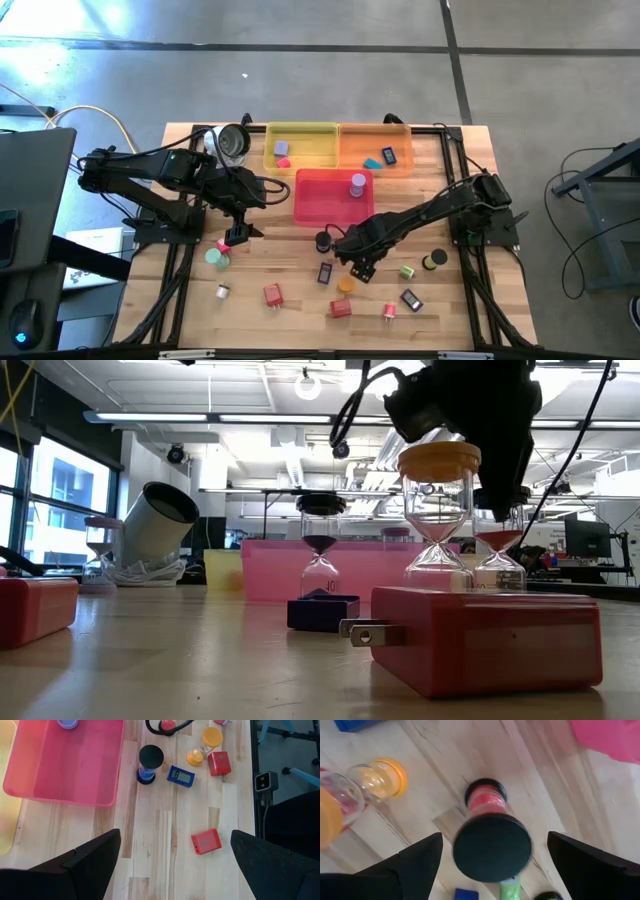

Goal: Pick & Place Office items
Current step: Put the middle black hourglass into the red bin

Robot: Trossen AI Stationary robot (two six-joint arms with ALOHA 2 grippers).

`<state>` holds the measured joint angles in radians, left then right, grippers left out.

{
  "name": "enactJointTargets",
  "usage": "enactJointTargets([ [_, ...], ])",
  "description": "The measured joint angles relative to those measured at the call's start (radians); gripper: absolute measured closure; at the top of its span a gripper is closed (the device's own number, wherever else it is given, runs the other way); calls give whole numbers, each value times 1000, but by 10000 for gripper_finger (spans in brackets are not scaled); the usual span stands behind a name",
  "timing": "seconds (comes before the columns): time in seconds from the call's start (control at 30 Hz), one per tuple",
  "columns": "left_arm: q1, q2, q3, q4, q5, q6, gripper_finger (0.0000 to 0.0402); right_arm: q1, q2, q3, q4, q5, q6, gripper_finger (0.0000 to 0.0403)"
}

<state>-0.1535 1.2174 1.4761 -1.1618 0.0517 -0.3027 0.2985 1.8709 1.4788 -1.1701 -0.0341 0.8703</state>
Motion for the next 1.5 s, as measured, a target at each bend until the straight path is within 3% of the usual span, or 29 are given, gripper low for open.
enactJointTargets([
  [0.43,0,0,0,0,0,0,32,0,0,-72,70,-44,0,62],
  [0.97,0,0,0,0,0,10,32,-24,1,-90,87,-44,-11,213],
  [1.27,0,0,0,0,0,10,32,-56,1,-90,68,-60,-37,214],
  [1.5,0,0,0,-1,0,10,32,-78,-25,-64,-53,-76,-63,212],
])
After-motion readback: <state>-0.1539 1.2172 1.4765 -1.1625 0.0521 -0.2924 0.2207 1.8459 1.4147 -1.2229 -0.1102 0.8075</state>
